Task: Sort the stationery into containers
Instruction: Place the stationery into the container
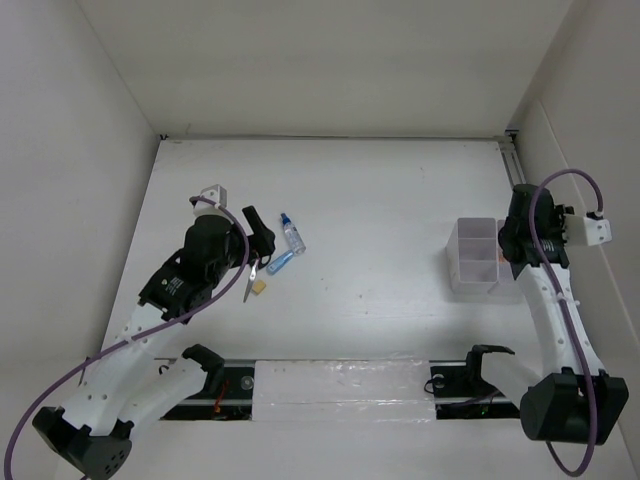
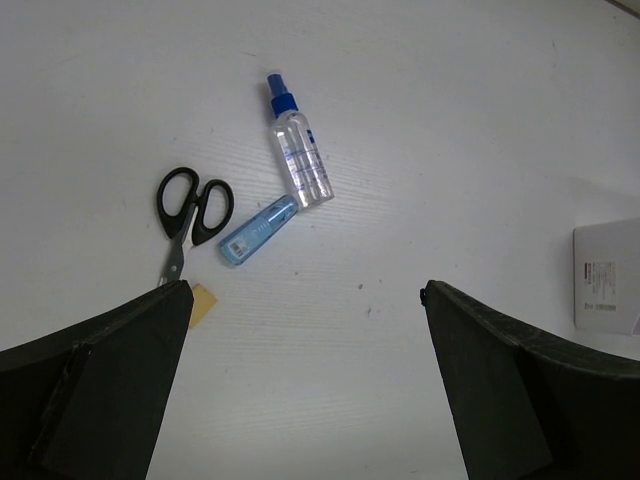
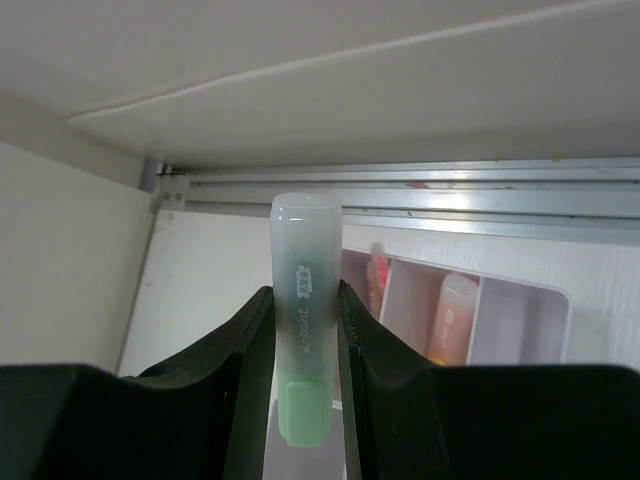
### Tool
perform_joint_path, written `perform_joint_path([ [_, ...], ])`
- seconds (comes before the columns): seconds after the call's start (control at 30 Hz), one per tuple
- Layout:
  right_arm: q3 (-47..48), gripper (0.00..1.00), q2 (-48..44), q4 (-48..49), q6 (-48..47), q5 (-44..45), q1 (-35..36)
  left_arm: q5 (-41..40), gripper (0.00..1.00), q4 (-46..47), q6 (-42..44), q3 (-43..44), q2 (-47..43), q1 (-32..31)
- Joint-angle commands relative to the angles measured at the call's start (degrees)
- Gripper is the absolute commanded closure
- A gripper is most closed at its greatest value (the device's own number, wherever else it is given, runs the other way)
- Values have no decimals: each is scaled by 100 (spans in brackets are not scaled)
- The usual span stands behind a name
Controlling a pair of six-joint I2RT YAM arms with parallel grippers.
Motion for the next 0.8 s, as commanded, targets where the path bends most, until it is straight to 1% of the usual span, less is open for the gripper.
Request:
perform_joint_path([
  [0.0,205,100,-14,-392,231,286,-57,21,0,164,102,81,-15,20],
  [0.1,29,100,-14,-321,230,400,-214,-32,0,164,102,81,-15,20],
  [0.23,-24,100,47,-260,230,331,-460,38,0,164,102,81,-15,20],
  [0.4,-77,100,468,-259,299,330,-461,91,0,164,102,81,56,20],
  [0.57,-384,100,469,-5,247,207,-461,30,0,164,102,81,-6,20],
  [0.77,-384,100,759,75,195,102,-461,30,0,164,102,81,-6,20],
])
